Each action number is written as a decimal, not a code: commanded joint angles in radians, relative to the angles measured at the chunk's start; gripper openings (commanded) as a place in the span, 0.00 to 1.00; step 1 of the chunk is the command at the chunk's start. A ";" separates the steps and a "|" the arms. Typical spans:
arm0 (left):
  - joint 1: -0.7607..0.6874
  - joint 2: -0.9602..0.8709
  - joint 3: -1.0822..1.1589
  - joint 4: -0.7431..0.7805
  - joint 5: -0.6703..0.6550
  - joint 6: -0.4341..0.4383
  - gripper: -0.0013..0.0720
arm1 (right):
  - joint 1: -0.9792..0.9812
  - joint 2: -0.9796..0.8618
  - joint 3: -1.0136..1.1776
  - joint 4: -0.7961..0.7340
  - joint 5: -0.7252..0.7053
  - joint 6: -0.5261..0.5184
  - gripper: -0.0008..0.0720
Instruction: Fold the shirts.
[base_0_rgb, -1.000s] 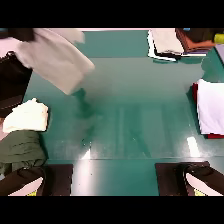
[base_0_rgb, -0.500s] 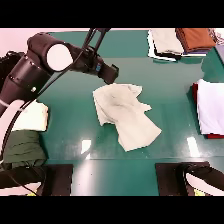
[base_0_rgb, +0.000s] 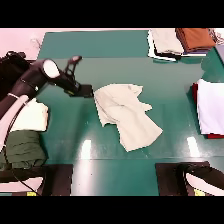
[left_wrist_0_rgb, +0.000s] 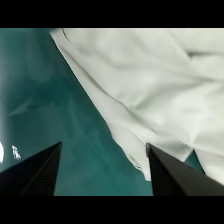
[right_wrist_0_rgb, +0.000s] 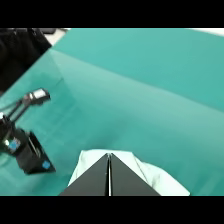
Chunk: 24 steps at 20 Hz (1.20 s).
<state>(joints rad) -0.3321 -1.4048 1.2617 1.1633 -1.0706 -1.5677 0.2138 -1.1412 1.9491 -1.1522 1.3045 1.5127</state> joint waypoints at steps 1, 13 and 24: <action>-0.034 -0.002 -0.206 -0.121 0.152 0.029 0.86 | 0.001 -0.002 -0.048 0.000 0.000 0.001 0.04; -0.067 -0.069 -0.159 -0.164 0.210 0.031 0.05 | -0.036 0.041 -0.097 -0.002 0.096 0.004 0.04; 0.087 -0.021 -0.067 -0.077 0.153 0.035 0.05 | -0.432 0.274 -1.300 0.162 0.063 -0.083 0.71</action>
<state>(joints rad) -0.2581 -1.4281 1.1881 1.0721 -0.9070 -1.5326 -0.1619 -0.8909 0.9714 -1.1095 1.4445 1.4967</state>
